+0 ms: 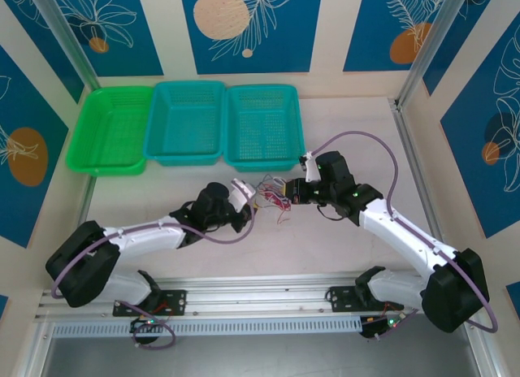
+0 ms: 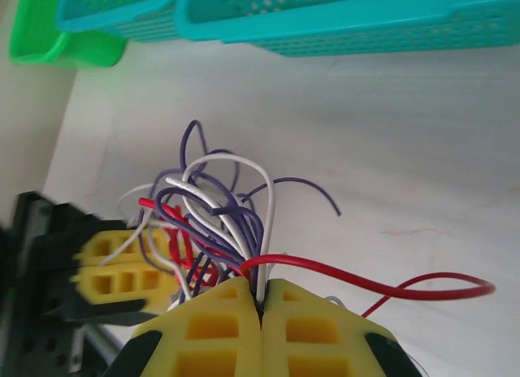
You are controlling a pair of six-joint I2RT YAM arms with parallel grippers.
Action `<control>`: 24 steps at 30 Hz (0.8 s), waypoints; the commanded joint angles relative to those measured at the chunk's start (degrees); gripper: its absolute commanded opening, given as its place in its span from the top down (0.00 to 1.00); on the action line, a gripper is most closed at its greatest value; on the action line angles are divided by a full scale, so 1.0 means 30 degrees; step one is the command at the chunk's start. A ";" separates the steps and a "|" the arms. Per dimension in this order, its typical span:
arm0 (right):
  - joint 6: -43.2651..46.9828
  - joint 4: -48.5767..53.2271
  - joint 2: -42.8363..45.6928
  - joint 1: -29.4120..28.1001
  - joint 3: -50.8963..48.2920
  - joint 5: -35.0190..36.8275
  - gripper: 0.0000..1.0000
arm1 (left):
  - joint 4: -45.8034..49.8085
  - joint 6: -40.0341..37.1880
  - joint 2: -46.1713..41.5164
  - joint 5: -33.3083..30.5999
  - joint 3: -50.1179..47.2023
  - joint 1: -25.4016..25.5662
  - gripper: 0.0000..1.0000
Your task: Untangle the cables
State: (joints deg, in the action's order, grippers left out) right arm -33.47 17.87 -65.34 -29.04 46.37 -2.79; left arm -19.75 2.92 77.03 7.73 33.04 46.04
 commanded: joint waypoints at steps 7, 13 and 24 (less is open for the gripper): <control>-0.3794 0.2810 0.2690 0.4865 -0.2146 0.4867 1.00 | 0.2549 0.1202 -0.3438 -0.6392 -0.1258 -0.0125 1.00; -0.5941 0.4029 0.6311 1.1562 -0.4720 0.3947 1.00 | 0.6909 0.5537 -0.6944 -1.0220 -0.1721 -0.2957 1.00; -0.6451 0.1212 0.6612 1.1605 -0.6954 0.0040 1.00 | 0.5247 0.7058 -0.8241 -0.3444 -0.2565 -0.6218 1.00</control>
State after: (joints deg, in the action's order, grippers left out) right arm -50.52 26.50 -42.61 9.32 27.90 3.73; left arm 0.75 22.48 51.62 -11.25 26.20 27.55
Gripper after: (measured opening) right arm 0.051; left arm 0.044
